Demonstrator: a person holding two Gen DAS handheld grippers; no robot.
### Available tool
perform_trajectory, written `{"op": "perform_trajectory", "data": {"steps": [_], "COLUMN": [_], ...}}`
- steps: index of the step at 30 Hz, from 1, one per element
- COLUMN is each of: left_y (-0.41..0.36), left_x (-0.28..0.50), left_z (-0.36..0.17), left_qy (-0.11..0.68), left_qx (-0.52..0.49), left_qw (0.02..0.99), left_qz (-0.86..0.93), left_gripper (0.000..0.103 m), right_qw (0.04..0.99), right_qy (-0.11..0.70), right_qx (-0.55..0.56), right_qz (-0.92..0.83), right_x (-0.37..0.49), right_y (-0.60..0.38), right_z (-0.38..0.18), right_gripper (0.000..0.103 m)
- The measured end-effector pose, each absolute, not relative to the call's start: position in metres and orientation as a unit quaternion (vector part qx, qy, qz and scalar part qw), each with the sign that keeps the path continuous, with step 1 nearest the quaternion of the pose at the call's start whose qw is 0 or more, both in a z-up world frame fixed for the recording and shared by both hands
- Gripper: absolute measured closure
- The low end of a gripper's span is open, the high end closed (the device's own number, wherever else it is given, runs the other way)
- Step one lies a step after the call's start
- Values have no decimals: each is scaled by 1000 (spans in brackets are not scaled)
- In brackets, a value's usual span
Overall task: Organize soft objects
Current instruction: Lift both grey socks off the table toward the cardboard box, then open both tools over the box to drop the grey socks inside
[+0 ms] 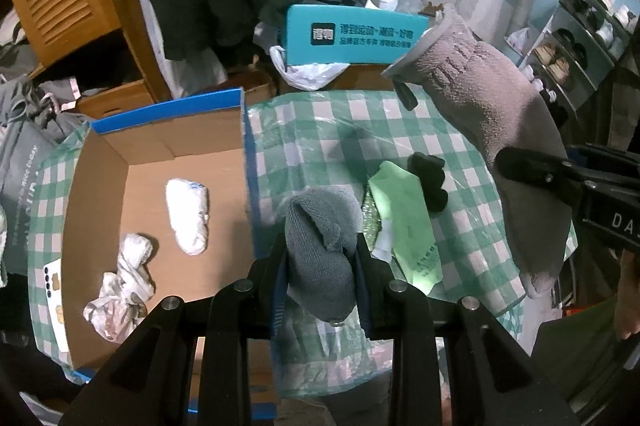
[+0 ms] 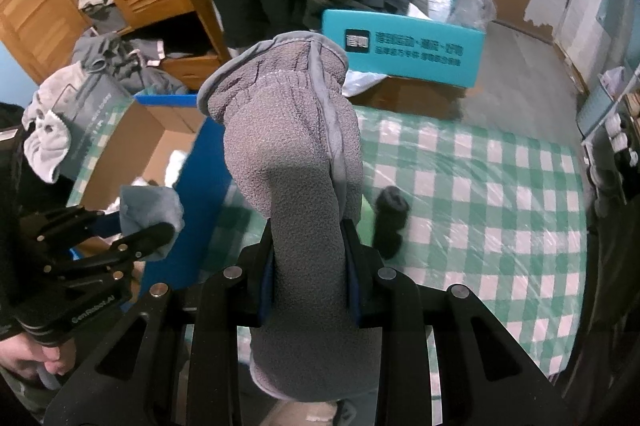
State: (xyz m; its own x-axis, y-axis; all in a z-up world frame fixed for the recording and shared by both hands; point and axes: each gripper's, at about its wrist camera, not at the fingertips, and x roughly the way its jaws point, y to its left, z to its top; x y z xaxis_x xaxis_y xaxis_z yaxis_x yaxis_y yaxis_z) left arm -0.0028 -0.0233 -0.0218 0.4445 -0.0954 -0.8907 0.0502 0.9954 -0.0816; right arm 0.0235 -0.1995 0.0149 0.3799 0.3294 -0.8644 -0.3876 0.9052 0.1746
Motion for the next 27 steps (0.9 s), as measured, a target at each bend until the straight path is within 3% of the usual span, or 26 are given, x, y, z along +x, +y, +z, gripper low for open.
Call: {"op": "perform_trajectory", "data": {"steps": [27], "left_y": [73], "left_x": [-22], "left_z": [-29], "left_qy": [519], "left_qx": [-75], "left_qw": [851], "left_qz": [15], "left_gripper": [74], "right_qw": [801], "right_qy": [522], "right_qx": [-72], "right_qz": [284], "right_x": [27], "right_y": [-64], "right_z": [11], "right_gripper": [76]}}
